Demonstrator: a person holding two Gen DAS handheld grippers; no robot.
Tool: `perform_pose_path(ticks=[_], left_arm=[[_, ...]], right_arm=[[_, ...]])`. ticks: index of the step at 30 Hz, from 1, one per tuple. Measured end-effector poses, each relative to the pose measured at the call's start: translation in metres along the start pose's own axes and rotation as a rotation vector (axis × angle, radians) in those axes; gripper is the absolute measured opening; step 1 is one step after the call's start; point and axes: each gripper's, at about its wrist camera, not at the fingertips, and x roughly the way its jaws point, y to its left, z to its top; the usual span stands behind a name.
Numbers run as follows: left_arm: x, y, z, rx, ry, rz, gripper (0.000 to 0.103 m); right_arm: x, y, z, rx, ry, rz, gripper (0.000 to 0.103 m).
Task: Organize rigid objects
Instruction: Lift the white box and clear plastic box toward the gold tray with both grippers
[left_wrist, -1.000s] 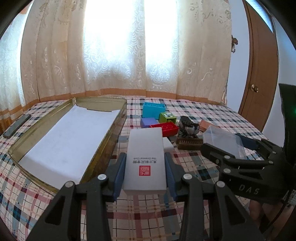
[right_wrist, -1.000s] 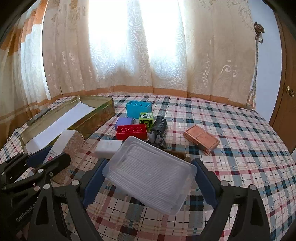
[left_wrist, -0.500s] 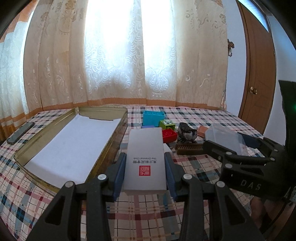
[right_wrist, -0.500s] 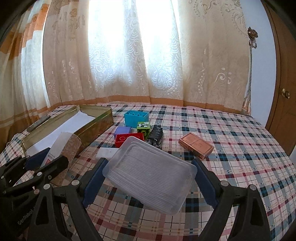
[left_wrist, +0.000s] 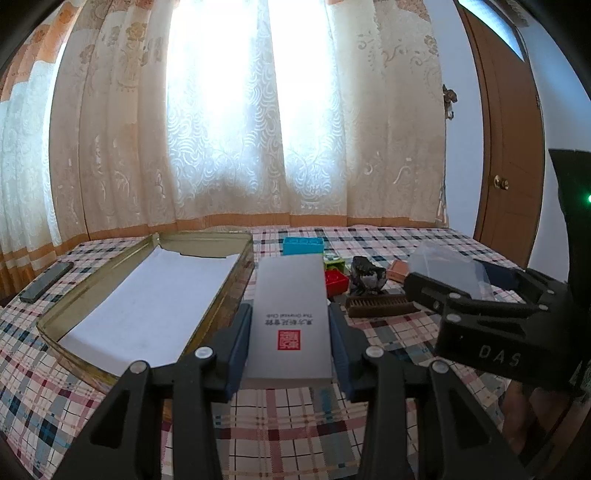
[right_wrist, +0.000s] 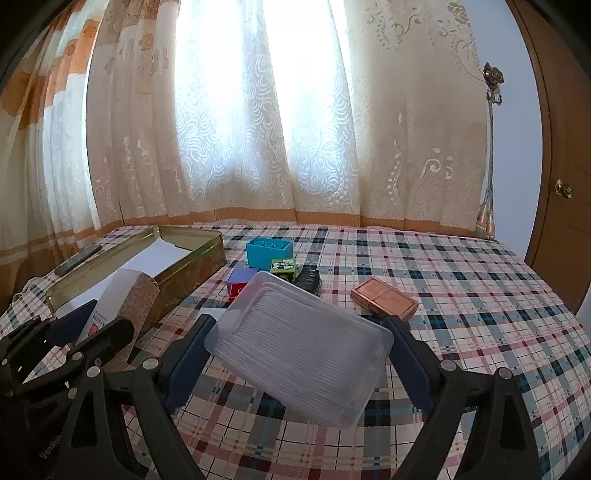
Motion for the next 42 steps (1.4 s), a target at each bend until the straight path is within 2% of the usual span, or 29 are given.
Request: perform_pose_path(ticks=[14, 31, 42], left_arm=[[-0.016, 0.000, -0.002, 0.013, -0.096, 0.017, 0.040], [-0.022, 0.029, -0.003, -0.023, -0.116, 0.085, 0.040], [-0.027, 0.053, -0.004, -0.046, -0.123, 0.126, 0.040]], right_arm=[[-0.016, 0.001, 0.000, 0.018, -0.098, -0.020, 0.092], [-0.020, 0.017, 0.002, 0.003, -0.160, -0.041, 0.092], [-0.014, 0.044, 0.004, -0.031, -0.153, 0.017, 0.092]])
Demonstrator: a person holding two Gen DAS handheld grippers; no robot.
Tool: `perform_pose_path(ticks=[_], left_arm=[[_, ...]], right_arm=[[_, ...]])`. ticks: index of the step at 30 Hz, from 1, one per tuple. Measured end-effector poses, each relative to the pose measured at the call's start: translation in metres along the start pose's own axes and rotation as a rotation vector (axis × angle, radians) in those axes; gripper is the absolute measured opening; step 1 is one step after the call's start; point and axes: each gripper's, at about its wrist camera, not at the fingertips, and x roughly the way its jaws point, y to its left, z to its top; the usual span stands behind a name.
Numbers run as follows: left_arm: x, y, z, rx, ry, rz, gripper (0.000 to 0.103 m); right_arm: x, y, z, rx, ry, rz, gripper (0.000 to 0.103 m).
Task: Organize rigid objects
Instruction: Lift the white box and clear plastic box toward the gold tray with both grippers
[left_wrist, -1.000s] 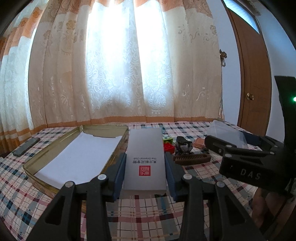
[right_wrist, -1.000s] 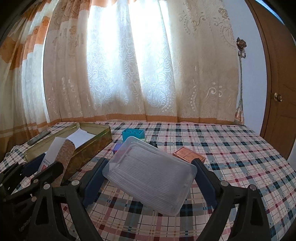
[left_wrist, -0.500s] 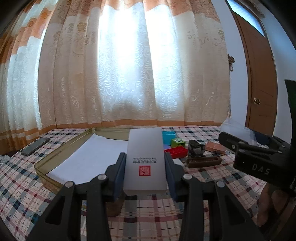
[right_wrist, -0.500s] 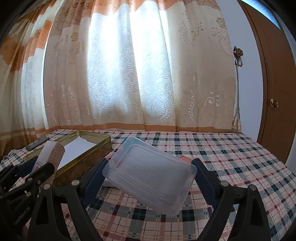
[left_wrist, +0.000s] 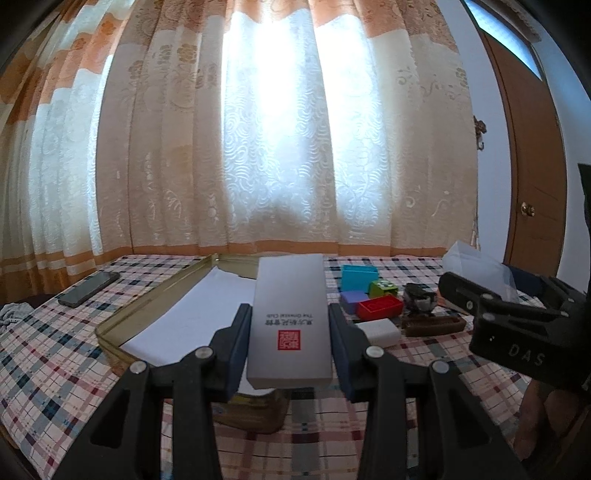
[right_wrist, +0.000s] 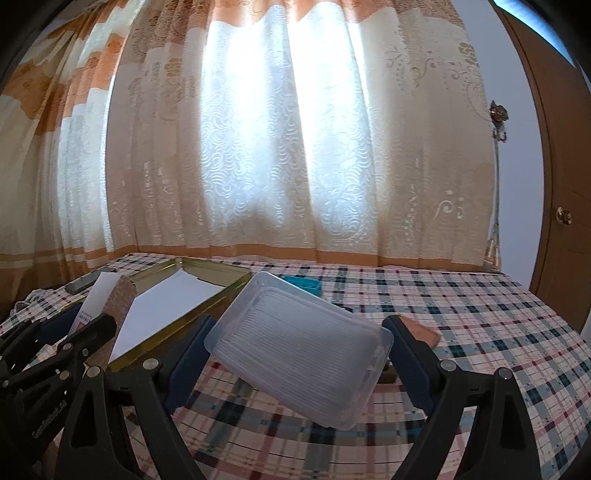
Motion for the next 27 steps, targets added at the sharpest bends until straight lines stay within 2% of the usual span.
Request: perform_pose_path(ticks=[11, 27], left_arm=[[0.001, 0.033, 0.000, -0.033, 0.012, 0.050, 0.040], [0.008, 0.070, 0.000, -0.085, 0.056, 0.097, 0.040]], right_arm=[[0.010, 0.034, 0.000, -0.040, 0.021, 0.069, 0.092], [0.018, 0.072, 0.003, -0.093, 0.034, 0.122, 0.092]])
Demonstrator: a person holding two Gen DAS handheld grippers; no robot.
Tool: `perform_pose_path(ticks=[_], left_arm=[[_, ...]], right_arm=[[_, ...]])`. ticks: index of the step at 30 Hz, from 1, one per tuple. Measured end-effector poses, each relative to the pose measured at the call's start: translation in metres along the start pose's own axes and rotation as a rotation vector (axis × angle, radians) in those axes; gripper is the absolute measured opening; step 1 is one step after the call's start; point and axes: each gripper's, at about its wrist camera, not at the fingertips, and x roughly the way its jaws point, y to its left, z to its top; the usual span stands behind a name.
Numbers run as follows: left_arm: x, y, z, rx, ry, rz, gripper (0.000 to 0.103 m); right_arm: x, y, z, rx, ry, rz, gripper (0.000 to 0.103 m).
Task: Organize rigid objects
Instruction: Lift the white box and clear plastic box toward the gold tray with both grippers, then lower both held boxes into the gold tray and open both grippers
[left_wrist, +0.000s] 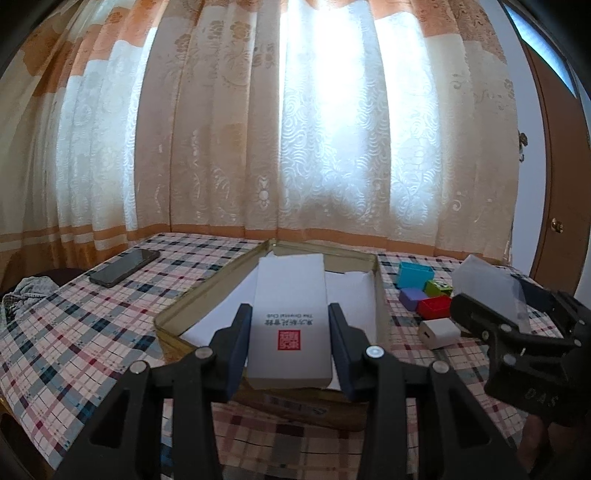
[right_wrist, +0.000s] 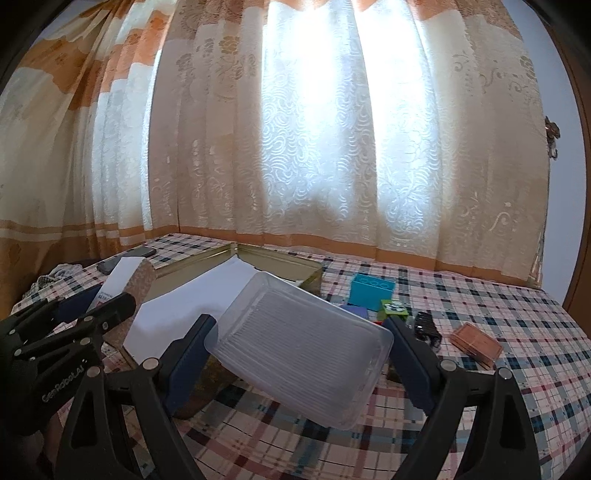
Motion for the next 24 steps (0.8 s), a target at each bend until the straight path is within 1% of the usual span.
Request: perform_pose_path(ticks=[5, 9, 24], left_arm=[[0.003, 0.010, 0.002, -0.009, 0.007, 0.026, 0.040], [0.007, 0.019, 0.003, -0.022, 0.021, 0.032, 0.040], [0.025, 0.031, 0.008, -0.053, 0.114, 0.007, 0.040]], right_arm=[[0.005, 0.011, 0.002, -0.024, 0.007, 0.019, 0.092], [0.007, 0.017, 0.003, -0.038, 0.012, 0.028, 0.092], [0.027, 0.029, 0.008, -0.059, 0.056, 0.082, 0.092]])
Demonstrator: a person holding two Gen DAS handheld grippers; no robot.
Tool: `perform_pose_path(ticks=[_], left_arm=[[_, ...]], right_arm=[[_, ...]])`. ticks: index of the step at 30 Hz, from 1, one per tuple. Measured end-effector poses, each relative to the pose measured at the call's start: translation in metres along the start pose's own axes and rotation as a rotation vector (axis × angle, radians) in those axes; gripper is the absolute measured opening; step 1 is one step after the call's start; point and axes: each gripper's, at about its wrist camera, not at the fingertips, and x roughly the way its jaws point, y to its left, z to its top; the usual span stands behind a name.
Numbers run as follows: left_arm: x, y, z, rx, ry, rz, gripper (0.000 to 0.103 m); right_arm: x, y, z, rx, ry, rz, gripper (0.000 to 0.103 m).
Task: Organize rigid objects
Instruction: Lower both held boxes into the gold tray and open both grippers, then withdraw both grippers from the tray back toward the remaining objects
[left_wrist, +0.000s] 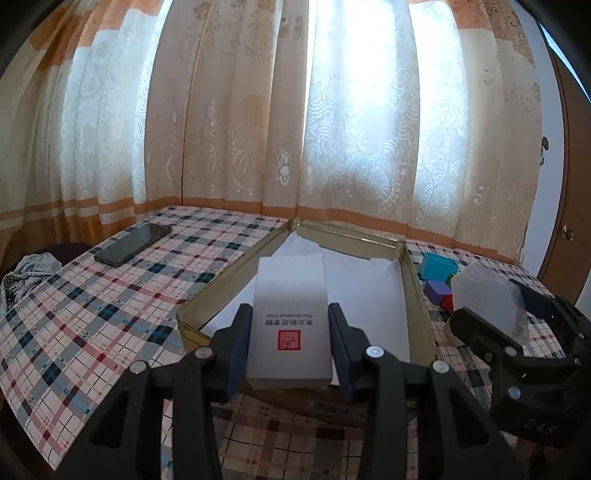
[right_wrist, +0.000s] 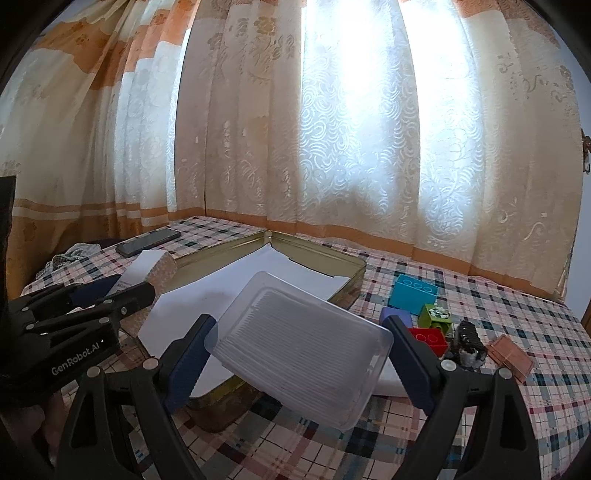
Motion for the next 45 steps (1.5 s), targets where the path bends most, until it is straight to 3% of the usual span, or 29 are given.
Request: perform_pose_path(ticks=[14, 27, 33, 35, 39, 45], left_arm=[[0.024, 0.003, 0.037, 0.045, 0.073, -0.015, 0.040], [0.085, 0.007, 0.067, 0.075, 0.218, -0.030, 0.040], [0.100, 0.007, 0.067, 0.103, 0.247, 0.017, 0.041], [0.099, 0.008, 0.067, 0.107, 0.242, 0.031, 0.046], [0.091, 0.014, 0.068, 0.078, 0.223, 0.040, 0.072], [0.062, -0.002, 0.063, 0.089, 0.171, 0.020, 0.081]], right_arm=[[0.028, -0.005, 0.039, -0.001, 0.041, 0.079, 0.092], [0.113, -0.010, 0.062, 0.035, 0.222, 0.164, 0.092], [0.136, -0.006, 0.058, 0.036, 0.283, 0.204, 0.092], [0.137, -0.006, 0.056, 0.043, 0.287, 0.209, 0.093], [0.130, -0.012, 0.057, 0.080, 0.267, 0.218, 0.097], [0.096, -0.028, 0.058, 0.101, 0.208, 0.197, 0.097]])
